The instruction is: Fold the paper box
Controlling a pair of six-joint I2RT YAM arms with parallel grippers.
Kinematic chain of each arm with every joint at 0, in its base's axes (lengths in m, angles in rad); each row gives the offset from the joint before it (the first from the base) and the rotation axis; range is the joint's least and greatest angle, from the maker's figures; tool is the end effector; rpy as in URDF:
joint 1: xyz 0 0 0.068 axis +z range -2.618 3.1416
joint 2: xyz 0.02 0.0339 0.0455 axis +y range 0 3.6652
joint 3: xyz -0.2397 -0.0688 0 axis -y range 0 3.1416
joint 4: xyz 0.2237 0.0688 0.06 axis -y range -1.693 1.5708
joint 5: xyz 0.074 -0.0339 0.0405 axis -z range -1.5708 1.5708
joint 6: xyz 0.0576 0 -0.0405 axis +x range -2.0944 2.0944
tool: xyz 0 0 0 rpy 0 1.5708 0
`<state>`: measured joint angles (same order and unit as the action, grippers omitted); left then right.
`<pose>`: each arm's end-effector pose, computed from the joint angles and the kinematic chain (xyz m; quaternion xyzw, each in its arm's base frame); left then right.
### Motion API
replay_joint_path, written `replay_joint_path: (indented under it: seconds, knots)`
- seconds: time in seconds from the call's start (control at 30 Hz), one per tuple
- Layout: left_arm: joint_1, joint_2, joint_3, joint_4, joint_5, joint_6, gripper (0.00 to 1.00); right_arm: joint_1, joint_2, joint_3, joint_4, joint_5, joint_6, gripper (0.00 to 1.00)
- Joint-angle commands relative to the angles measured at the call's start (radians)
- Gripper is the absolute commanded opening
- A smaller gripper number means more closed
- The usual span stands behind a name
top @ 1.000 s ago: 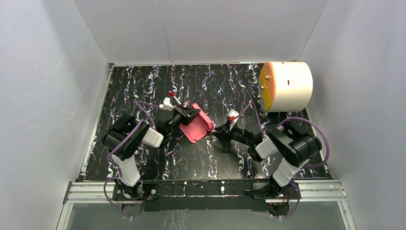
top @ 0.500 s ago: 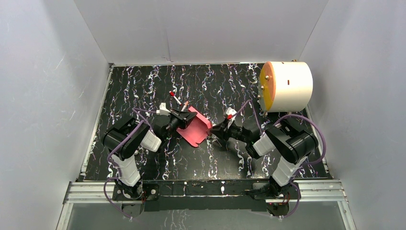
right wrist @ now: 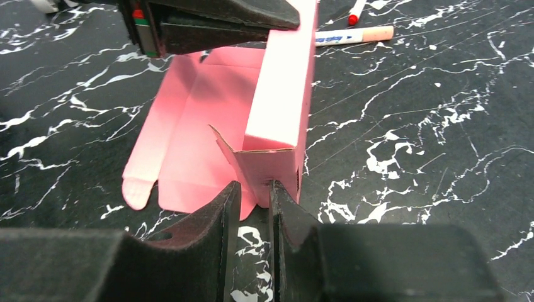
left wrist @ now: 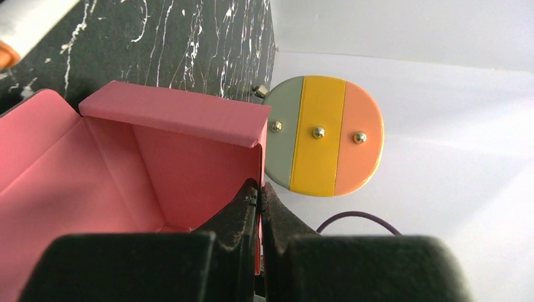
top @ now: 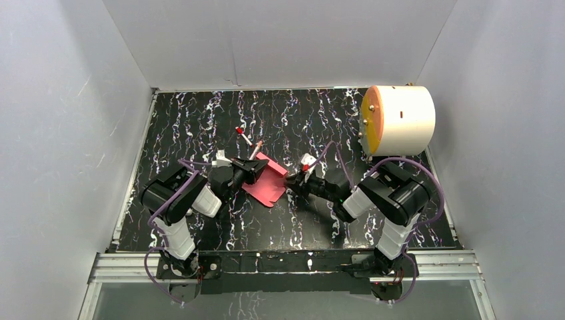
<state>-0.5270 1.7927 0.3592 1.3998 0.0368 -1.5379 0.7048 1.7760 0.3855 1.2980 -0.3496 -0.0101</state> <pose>0.2533 -0.1498 0.1295 -0.3369 0.6351 -0.6035 0.3450 0.2124 0.2065 0.1270 -0.3644 0.6408 0.3467 0.5800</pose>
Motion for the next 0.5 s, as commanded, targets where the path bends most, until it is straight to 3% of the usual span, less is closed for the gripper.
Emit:
replay_joint_path:
  seconds: [0.0, 0.47]
  knots:
    - [-0.033, -0.048, -0.038, 0.035, -0.022, -0.018, 0.0, 0.045, 0.019, 0.033, 0.112, 0.184, -0.057, 0.31]
    - [-0.085, -0.087, -0.088, 0.041, -0.125, -0.042, 0.0, 0.13, 0.083, 0.02, 0.279, 0.465, -0.053, 0.38]
